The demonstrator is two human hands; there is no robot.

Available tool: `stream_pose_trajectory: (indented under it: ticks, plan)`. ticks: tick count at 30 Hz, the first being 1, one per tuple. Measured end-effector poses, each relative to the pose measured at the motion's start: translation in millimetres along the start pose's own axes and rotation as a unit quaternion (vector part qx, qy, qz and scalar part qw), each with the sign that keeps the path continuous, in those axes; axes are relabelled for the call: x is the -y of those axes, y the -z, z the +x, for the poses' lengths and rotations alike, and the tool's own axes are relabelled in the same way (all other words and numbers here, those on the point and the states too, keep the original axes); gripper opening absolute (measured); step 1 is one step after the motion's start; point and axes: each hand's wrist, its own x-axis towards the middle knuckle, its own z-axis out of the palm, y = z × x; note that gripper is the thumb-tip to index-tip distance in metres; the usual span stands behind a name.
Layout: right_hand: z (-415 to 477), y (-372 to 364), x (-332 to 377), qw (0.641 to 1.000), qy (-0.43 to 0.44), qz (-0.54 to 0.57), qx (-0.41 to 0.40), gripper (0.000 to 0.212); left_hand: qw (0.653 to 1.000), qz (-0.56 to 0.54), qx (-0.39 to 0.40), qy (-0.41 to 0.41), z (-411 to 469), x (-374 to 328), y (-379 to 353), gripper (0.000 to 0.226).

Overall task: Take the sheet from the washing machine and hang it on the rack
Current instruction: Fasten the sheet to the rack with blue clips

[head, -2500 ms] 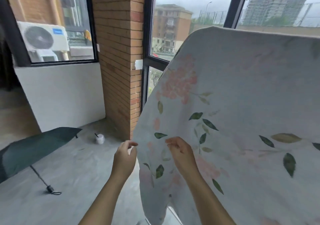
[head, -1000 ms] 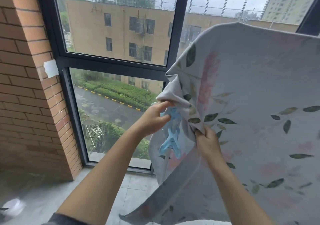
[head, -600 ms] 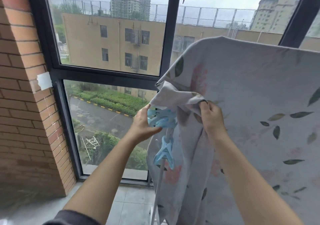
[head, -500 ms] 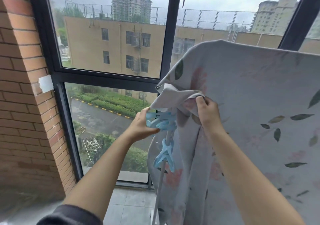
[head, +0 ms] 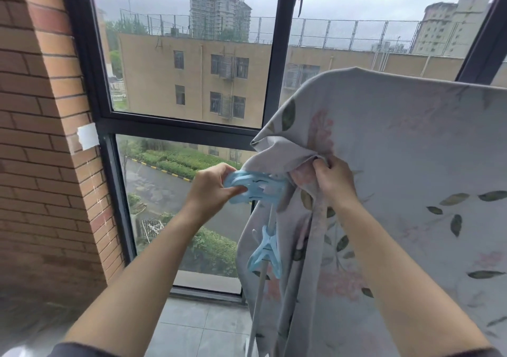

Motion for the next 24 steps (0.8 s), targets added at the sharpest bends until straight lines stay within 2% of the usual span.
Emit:
stream_pose_trajectory:
  ticks: [3, 6, 8, 10, 11, 13, 14, 19, 24]
  plan:
    - [-5.0, 3.0, -10.2, 0.998, 0.058, -0.036, -0.009, 0.013, 1.000, 0.014, -0.017, 0.001, 5.0, -1.1, 21.1, 0.041]
    - [-30.4, -2.5, -23.4, 0.993, 0.084, -0.048, -0.061, 0.028, 1.000, 0.018, -0.025, 0.004, 0.1, -3.6, 31.0, 0.040]
    - [-65.2, -15.1, -31.3, 0.978, 0.187, -0.044, -0.079, 0.025, 0.999, 0.010, -0.033, 0.000, -2.2, -8.9, 32.8, 0.038]
    - [-102.0, -37.2, -39.6, 0.947, 0.312, -0.078, -0.005, 0.011, 0.999, 0.002, -0.045, -0.007, -0.1, -16.1, 34.7, 0.039]
    - [-115.1, -50.7, -45.7, 0.937, 0.332, -0.094, 0.060, 0.008, 0.999, 0.001, -0.049, -0.010, 2.1, -20.4, 35.4, 0.040]
    - [-133.0, -75.3, -57.3, 0.931, 0.296, -0.109, 0.185, 0.016, 0.999, 0.001, -0.052, -0.015, 4.9, -28.7, 35.8, 0.039]
    - [-136.7, -84.6, -63.5, 0.932, 0.274, -0.113, 0.209, 0.022, 0.998, 0.001, -0.052, -0.018, 5.7, -31.8, 35.6, 0.039]
    - [-134.7, -88.8, -81.1, 0.959, 0.158, -0.166, 0.166, 0.037, 0.999, -0.001, -0.041, -0.028, 2.1, -32.8, 36.1, 0.040]
    - [-123.5, -69.6, -99.6, 0.985, 0.043, -0.130, 0.103, 0.026, 0.999, -0.001, -0.034, -0.030, 0.9, -26.8, 36.0, 0.042]
